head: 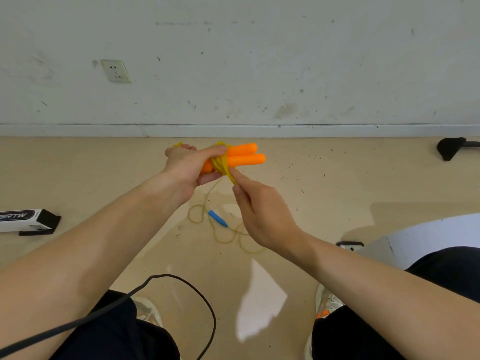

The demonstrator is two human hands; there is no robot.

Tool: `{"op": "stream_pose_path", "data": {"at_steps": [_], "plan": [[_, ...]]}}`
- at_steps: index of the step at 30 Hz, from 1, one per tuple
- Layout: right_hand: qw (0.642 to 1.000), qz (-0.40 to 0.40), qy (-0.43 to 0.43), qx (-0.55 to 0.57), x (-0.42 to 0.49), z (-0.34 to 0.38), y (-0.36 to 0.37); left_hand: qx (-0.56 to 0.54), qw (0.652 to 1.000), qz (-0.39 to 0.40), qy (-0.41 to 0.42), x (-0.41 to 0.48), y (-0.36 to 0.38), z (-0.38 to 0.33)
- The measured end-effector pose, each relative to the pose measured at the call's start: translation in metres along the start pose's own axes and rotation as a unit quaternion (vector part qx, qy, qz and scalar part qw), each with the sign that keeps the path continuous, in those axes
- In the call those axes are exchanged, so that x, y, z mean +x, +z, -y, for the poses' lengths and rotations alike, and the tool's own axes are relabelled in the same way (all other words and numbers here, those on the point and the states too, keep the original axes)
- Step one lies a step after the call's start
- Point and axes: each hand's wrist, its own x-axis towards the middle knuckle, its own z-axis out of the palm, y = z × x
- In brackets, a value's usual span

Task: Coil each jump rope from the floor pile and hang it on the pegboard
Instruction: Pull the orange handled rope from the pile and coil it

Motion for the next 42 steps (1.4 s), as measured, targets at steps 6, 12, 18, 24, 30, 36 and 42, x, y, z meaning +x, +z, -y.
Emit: {"op": "stream_pose_path", "data": {"at_steps": [6, 12, 18, 24, 30, 36, 42], "plan": [[0.976, 0.124, 0.147, 0.098, 0.01, -0.032, -0.007, 0.046, 0.991, 0.122, -0.012, 0.0, -0.011, -0.01], [0.976, 0.167, 0.137, -0.032, 0.033, -0.05, -0.038, 0.156, 0.964, 0.215, 0.021, -0.006, -0.018, -0.019], [0.974, 0.186, 0.118, -0.049, 0.039, -0.049, -0.042, 0.387, 0.881, 0.245, 0.12, -0.018, -0.014, -0.01], [0.941, 0.177, 0.26, 0.122, 0.037, -0.028, -0.038, 0.519, 0.808, 0.179, 0.214, -0.022, 0.001, 0.005], [0.863, 0.124, 0.342, 0.351, 0.026, -0.004, -0.037, 0.534, 0.781, 0.042, 0.321, -0.02, 0.005, 0.012], [0.941, 0.025, 0.224, 0.251, 0.019, 0.0, -0.026, 0.381, 0.869, -0.038, 0.313, -0.007, 0.003, 0.012], [0.938, -0.064, 0.178, 0.291, 0.019, -0.002, -0.026, 0.239, 0.936, -0.052, 0.253, 0.001, 0.0, 0.01]]}}
